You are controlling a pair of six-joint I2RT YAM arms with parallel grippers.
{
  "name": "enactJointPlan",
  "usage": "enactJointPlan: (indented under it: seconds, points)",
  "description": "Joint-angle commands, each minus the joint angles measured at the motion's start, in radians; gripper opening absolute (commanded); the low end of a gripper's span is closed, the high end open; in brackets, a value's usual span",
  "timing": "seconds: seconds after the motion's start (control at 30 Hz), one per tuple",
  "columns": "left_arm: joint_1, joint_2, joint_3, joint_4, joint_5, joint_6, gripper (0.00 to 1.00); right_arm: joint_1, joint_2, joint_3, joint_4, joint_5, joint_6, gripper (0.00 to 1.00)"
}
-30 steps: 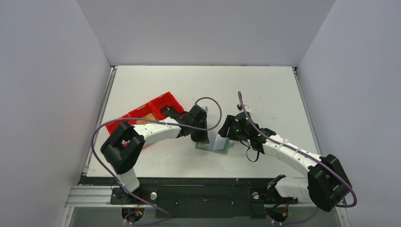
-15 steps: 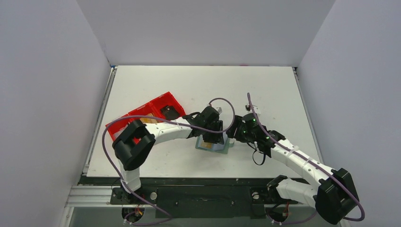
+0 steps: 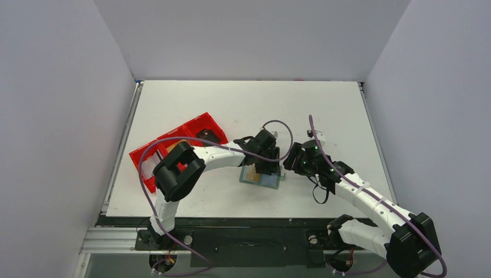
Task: Take the credit cards out of the card holder
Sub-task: Remove the credit card from the card holder.
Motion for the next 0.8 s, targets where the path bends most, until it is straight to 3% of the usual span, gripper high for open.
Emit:
enactJointPlan:
  seconds: [0.0,0.17,0.5,0.77]
  points:
    - [0.004,0.002,0.050,0.019,-0.012,-0.001,0.43,-0.007,-0.012,0.008,0.019,-0.011,-0.023,0.52]
    - [0.028,-0.069,0.040,-0.013,-0.043,0.006,0.43,-0.010,0.007,0.030,0.029,-0.061,-0.019,0.52]
    - [0.122,-0.274,-0.121,-0.053,-0.075,0.033,0.43,0.033,0.075,0.037,0.151,-0.170,0.063,0.49]
    - [0.187,-0.322,-0.235,-0.076,-0.083,0.056,0.38,0.132,0.274,0.068,0.313,-0.215,0.151,0.40]
